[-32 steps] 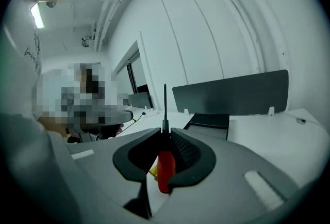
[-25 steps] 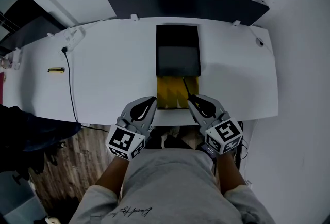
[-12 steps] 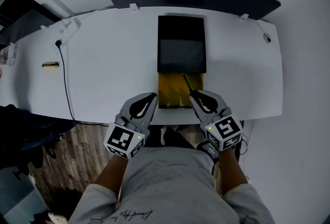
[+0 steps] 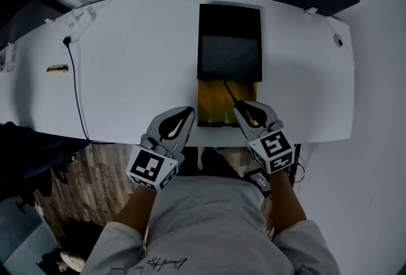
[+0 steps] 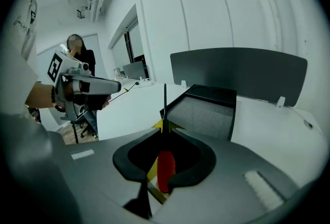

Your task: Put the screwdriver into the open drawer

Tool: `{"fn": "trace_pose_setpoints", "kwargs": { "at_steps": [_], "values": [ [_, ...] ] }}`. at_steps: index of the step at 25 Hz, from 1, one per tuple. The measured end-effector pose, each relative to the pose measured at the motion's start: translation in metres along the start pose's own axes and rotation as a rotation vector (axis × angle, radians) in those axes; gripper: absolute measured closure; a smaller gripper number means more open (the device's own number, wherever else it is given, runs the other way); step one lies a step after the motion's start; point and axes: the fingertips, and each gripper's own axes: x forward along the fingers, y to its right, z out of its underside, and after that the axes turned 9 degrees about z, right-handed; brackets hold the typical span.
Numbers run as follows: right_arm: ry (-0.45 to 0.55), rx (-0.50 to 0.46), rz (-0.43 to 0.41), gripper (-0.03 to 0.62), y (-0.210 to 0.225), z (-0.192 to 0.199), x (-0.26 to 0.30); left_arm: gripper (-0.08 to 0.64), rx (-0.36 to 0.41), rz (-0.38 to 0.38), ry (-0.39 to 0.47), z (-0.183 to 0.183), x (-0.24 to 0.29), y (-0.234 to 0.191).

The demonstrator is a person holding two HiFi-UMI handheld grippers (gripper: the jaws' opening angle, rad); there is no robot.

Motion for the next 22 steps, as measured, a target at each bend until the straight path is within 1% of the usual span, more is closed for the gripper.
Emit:
{"fn": "trace_pose_setpoints", "kwargs": {
  "at_steps": [7,14,22],
  "values": [
    [-0.059,-0.015,0.004,0.518,0.006,0.016,0.019,0.56,-0.006,-0.005,-0.019,0.011,0.006,-0.011],
    [-0.141,-0.075,0.01,0.518,0.006,0.032,0.036,0.56,-0.008,-0.015,-0.026,0.017,0.011,-0.023],
    [-0.232,-0.145,-0.008,0.518,0.004,0.049,0.05,0.56,-0.022,-0.018,-0.025,0.02,0.014,-0.032]
  ]
}}
